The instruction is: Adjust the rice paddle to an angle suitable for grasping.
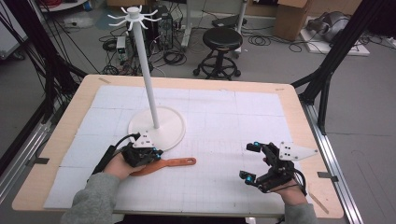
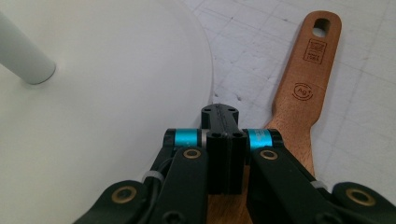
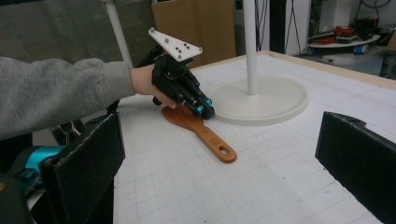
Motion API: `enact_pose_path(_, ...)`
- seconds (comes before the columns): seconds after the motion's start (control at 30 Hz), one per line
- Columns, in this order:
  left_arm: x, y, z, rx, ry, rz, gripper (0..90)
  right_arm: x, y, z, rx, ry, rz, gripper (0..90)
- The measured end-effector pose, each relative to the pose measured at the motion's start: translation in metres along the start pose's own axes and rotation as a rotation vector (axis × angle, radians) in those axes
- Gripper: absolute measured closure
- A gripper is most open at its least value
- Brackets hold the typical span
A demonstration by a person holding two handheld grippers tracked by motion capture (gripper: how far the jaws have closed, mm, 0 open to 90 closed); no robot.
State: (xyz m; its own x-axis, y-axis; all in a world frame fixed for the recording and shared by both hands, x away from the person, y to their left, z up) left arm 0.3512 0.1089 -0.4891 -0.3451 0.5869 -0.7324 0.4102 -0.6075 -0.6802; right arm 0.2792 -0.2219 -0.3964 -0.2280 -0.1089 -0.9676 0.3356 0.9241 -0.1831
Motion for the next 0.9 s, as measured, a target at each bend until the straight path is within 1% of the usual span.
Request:
enact_pose_path(0.03, 0.001, -0.001, 0.001, 0.009, -0.005, -0.002, 89.9, 0.000, 0.000, 0.000, 0.000, 0.002, 0.001, 0.0)
enact_pose_path(0.07, 0.001, -0.002, 0.002, 0.014, 0.000, -0.009, 89.9, 0.000, 0.000, 0.000, 0.000, 0.000, 0.000, 0.0)
enact_pose_path(0.13, 0.001, -0.002, 0.004, 0.016, -0.001, -0.004, 89.9, 0.000, 0.000, 0.000, -0.001, 0.001, 0.001, 0.0)
enact_pose_path(0.17, 0.002, -0.003, 0.004, 0.018, 0.010, -0.013, 89.9, 0.000, 0.000, 0.001, 0.001, 0.000, 0.004, 0.0)
enact_pose_path(0.27, 0.003, -0.004, 0.008, 0.023, 0.021, -0.022, 89.9, 0.001, 0.000, 0.001, 0.000, 0.004, 0.002, 0.0)
enact_pose_path(0.33, 0.003, -0.006, 0.011, 0.025, 0.040, -0.030, 89.9, 0.001, 0.000, 0.001, 0.002, 0.006, -0.001, 0.0)
enact_pose_path(0.37, 0.004, -0.007, 0.015, 0.022, 0.061, -0.039, 89.9, 0.001, -0.001, 0.001, 0.002, 0.005, -0.001, 0.0)
enact_pose_path(0.4, 0.004, -0.007, 0.015, 0.022, 0.061, -0.039, 89.9, 0.001, -0.001, 0.001, 0.002, 0.005, -0.001, 0.0)
enact_pose_path(0.43, 0.005, -0.008, 0.017, 0.027, 0.069, -0.047, 90.0, 0.001, -0.001, 0.000, 0.003, 0.009, -0.003, 0.0)
enact_pose_path(0.47, 0.005, -0.009, 0.018, 0.019, 0.081, -0.048, 90.0, 0.001, -0.001, 0.000, 0.003, 0.009, -0.003, 0.0)
enact_pose_path(0.6, 0.007, -0.011, 0.025, 0.021, 0.102, -0.053, 90.0, 0.002, 0.000, 0.000, 0.001, 0.009, -0.008, 0.0)
enact_pose_path(0.63, 0.010, -0.013, 0.028, 0.031, 0.094, -0.034, 90.0, 0.002, -0.001, 0.000, 0.001, 0.008, -0.009, 0.0)
enact_pose_path(0.67, 0.010, -0.013, 0.028, 0.031, 0.094, -0.034, 90.0, 0.002, -0.001, 0.000, 0.001, 0.008, -0.009, 0.0)
enact_pose_path(0.7, 0.012, -0.014, 0.029, 0.045, 0.082, -0.019, 90.0, 0.002, 0.000, 0.000, 0.003, 0.007, -0.003, 0.0)
enact_pose_path(0.73, 0.014, -0.015, 0.030, 0.049, 0.066, 0.006, 90.0, 0.002, -0.001, 0.000, 0.003, 0.008, -0.008, 0.0)
enact_pose_path(0.83, 0.019, -0.018, 0.035, 0.060, 0.063, 0.045, 90.0, 0.002, 0.000, 0.000, 0.003, 0.006, -0.006, 0.0)
enact_pose_path(0.9, 0.021, -0.020, 0.037, 0.066, 0.063, 0.046, 90.0, 0.002, 0.000, 0.000, 0.004, 0.010, -0.006, 0.0)
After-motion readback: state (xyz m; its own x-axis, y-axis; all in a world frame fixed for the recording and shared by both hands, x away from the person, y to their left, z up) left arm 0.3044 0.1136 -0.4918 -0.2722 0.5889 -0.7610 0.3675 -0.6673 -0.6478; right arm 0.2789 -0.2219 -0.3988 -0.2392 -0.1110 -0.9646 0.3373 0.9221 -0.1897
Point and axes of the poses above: each handheld gripper's, and its own axes: y roughly forward along the jaws, x roughly out of its underside, z roughly to its right, the point moved 7 cm from there along y, roughly forward along the jaws, and after that the axes turned 1 degree about -z, right-handed, at the moved point
